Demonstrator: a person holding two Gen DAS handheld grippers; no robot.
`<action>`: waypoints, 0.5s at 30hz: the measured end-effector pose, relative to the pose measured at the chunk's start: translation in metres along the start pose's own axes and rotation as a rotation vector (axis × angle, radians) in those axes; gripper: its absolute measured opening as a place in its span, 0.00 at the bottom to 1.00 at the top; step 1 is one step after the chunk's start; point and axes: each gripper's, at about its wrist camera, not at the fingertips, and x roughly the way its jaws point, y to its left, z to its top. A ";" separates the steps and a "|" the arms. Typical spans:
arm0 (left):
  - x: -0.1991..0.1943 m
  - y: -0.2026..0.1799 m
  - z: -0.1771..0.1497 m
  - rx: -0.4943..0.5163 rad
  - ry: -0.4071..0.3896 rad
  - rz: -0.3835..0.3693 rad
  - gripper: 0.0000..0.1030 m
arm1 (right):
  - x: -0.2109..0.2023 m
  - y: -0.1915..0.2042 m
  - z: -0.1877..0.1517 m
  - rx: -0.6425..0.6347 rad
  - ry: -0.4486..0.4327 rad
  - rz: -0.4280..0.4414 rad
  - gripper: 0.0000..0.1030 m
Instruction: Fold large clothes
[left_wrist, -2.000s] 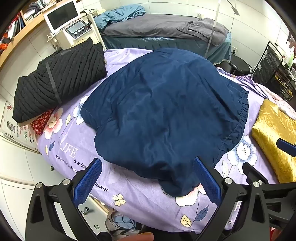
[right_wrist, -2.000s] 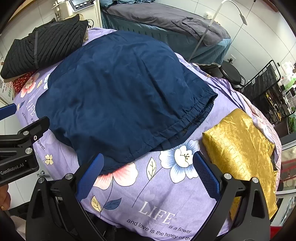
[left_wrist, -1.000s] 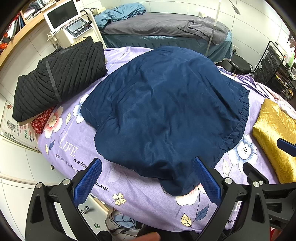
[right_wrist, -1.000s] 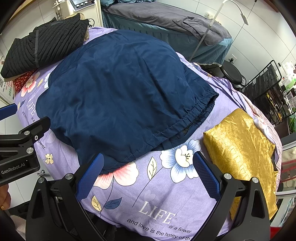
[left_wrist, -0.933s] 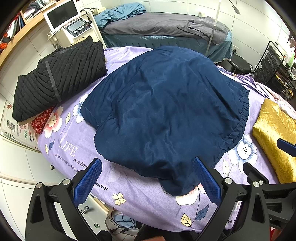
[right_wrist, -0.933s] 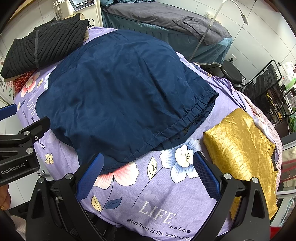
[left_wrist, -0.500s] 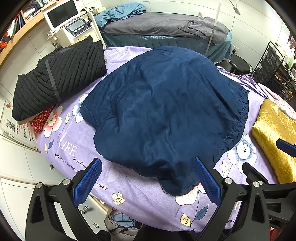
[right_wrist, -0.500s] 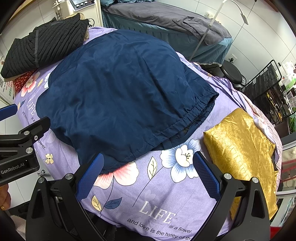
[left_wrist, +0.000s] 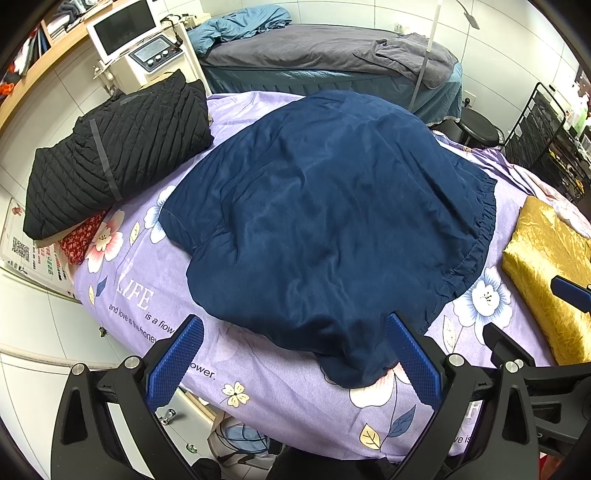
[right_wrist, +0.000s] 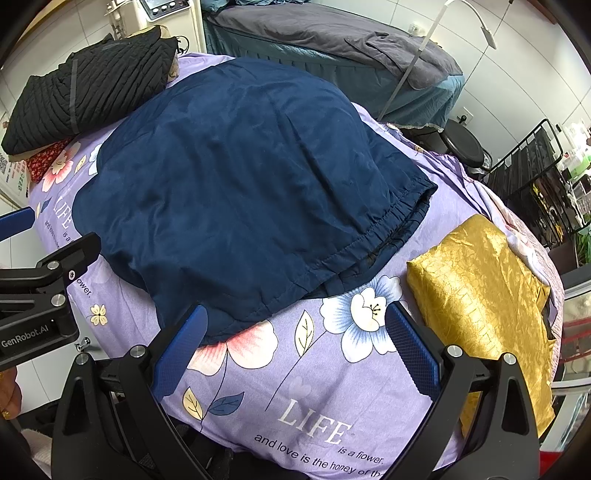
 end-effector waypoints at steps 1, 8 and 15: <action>0.000 0.000 0.000 -0.001 0.000 0.000 0.94 | 0.000 0.000 0.000 0.001 0.000 0.000 0.93; 0.000 0.000 0.000 0.000 0.001 0.000 0.94 | 0.000 0.000 0.000 0.001 0.001 0.000 0.93; -0.001 0.001 -0.002 0.001 0.001 0.003 0.94 | 0.000 0.000 0.000 0.000 0.000 0.000 0.93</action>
